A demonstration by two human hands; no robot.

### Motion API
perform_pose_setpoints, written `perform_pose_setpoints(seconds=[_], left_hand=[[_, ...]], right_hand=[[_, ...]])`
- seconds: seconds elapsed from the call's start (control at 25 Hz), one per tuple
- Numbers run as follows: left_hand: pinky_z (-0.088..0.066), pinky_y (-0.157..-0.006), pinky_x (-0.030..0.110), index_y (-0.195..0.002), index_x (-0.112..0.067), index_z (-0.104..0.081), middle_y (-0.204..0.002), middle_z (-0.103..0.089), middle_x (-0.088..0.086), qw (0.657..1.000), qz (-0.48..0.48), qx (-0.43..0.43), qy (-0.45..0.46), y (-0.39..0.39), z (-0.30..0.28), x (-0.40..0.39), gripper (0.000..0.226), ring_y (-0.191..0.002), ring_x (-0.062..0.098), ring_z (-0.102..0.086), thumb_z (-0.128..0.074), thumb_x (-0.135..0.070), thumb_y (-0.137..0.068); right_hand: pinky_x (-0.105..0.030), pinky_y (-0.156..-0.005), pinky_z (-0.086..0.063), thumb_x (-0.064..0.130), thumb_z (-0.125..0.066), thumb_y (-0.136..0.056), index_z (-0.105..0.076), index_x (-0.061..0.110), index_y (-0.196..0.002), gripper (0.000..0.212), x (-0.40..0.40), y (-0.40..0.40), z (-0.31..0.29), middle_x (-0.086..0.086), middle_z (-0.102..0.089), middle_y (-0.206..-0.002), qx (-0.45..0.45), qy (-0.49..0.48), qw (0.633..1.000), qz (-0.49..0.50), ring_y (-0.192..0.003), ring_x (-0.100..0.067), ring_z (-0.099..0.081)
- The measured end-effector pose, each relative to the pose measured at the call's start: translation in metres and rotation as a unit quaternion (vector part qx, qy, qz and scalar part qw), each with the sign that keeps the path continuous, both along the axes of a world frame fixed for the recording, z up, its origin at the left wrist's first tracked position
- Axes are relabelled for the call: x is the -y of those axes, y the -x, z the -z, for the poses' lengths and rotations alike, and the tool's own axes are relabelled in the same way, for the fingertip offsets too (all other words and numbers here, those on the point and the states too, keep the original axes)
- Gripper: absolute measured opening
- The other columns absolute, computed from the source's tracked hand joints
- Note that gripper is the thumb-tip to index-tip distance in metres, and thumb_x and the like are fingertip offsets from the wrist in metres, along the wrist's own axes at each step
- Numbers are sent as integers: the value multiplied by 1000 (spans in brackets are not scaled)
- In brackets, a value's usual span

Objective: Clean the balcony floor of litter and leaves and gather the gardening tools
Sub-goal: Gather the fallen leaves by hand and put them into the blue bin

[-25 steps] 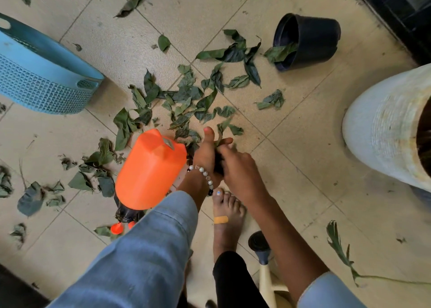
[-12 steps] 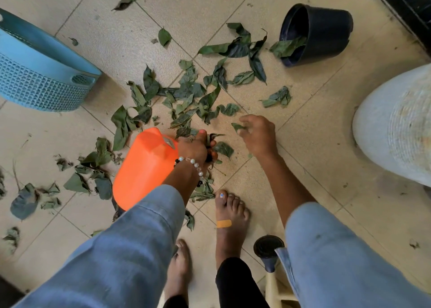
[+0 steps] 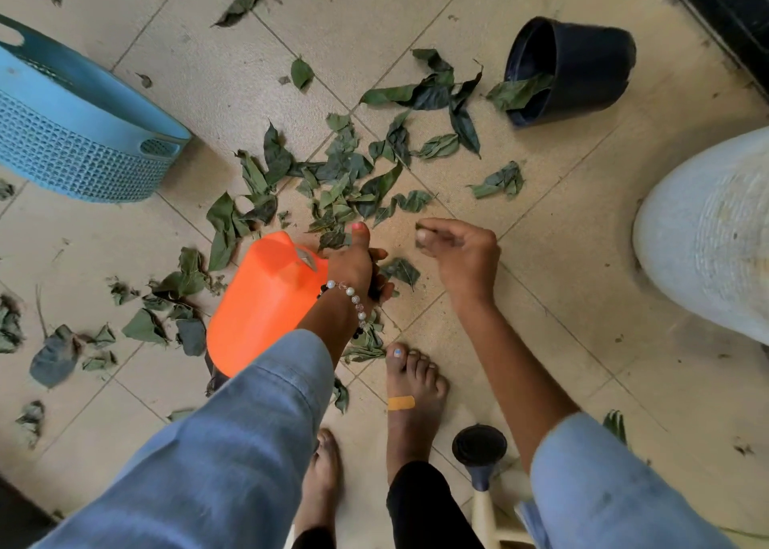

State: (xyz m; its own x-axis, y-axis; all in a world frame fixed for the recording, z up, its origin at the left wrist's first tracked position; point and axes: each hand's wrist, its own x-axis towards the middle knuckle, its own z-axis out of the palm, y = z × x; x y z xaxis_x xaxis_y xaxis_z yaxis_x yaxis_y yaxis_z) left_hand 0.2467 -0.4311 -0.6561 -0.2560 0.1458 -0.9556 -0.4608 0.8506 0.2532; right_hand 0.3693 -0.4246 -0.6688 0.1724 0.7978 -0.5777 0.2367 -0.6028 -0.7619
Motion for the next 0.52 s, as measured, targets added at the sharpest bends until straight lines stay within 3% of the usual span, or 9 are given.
perform_pose_setpoints(seconds=[0.04, 0.12, 0.2, 0.24, 0.32, 0.36, 0.4, 0.44, 0.52], left_hand=[[-44, -48, 25, -79, -4, -56, -61, -50, 9, 1000, -11, 27, 6, -5, -3, -3, 55, -52, 21, -48, -44, -56, -95], [-52, -57, 30, -89, -4, -59, -81, -64, 15, 998, -34, 47, 5, -19, -7, -11, 53, -66, 24, -61, -50, -56, -92], [-54, -53, 28, -85, -3, -59, -74, -67, 12, 999, -47, -2, 1, -27, -10, -19, 42, -61, 21, -62, -57, -45, -93], [-51, -45, 24, -81, -4, -57, -60, -64, 8, 999, -50, -18, -11, -29, -13, -23, 36, -51, 18, -59, -58, -37, -94], [-42, -37, 18, -75, -5, -54, -42, -52, 2, 998, -61, 3, -34, -28, -12, -30, 31, -33, 13, -47, -58, -28, -96], [-38, -37, 17, -74, -5, -53, -40, -46, 0, 997, -60, 16, -37, -26, -8, -31, 31, -30, 11, -42, -58, -26, -96], [-35, -37, 16, -74, -5, -54, -40, -42, -1, 998, -48, 15, -33, -24, -4, -31, 31, -29, 10, -38, -58, -27, -96], [-33, -37, 15, -75, -5, -55, -39, -40, -2, 999, -30, 5, -28, -23, 1, -30, 33, -28, 10, -35, -58, -30, -96], [-29, -37, 14, -73, -5, -55, -37, -36, -3, 999, 1, -19, -25, -22, 8, -27, 40, -27, 10, -30, -55, -37, -96]], right_hand=[[-33, -75, -59, 2, -68, -82, -72, 6, -104, 22, 5, 8, -16, -5, -74, -96, -14, -10, 1000, -8, -84, -13, -71], [-41, -97, -50, 8, -58, -91, -67, 9, -116, 27, 15, 11, -39, -6, -68, -118, 13, -60, 983, -175, -110, -16, -64], [-45, -113, -27, 17, -51, -96, -62, 15, -125, 31, 10, -7, -42, 0, -49, -142, 12, -57, 936, -348, -138, -16, -37], [-42, -113, -24, 22, -50, -97, -63, 19, -122, 29, -1, -20, -40, 6, -43, -146, -8, -39, 934, -355, -142, -13, -29], [-29, -101, -36, 24, -53, -95, -66, 17, -113, 23, -29, -45, -35, 5, -49, -141, -7, -3, 973, -232, -135, -15, -39], [-23, -94, -40, 20, -55, -94, -65, 15, -117, 25, -45, -58, -27, -1, -53, -137, 74, -6, 983, -168, -129, -18, -46], [-21, -92, -41, 16, -57, -94, -60, 14, -125, 31, -58, -68, -15, -7, -50, -138, 185, -18, 971, -152, -127, -22, -47], [-23, -94, -40, 13, -57, -93, -54, 16, -133, 40, -70, -75, -2, -10, -42, -144, 270, -29, 944, -185, -130, -26, -41], [-32, -102, -39, 13, -56, -93, -44, 22, -141, 51, -81, -78, 25, -14, -22, -155, 341, -19, 893, -291, -134, -32, -30]])
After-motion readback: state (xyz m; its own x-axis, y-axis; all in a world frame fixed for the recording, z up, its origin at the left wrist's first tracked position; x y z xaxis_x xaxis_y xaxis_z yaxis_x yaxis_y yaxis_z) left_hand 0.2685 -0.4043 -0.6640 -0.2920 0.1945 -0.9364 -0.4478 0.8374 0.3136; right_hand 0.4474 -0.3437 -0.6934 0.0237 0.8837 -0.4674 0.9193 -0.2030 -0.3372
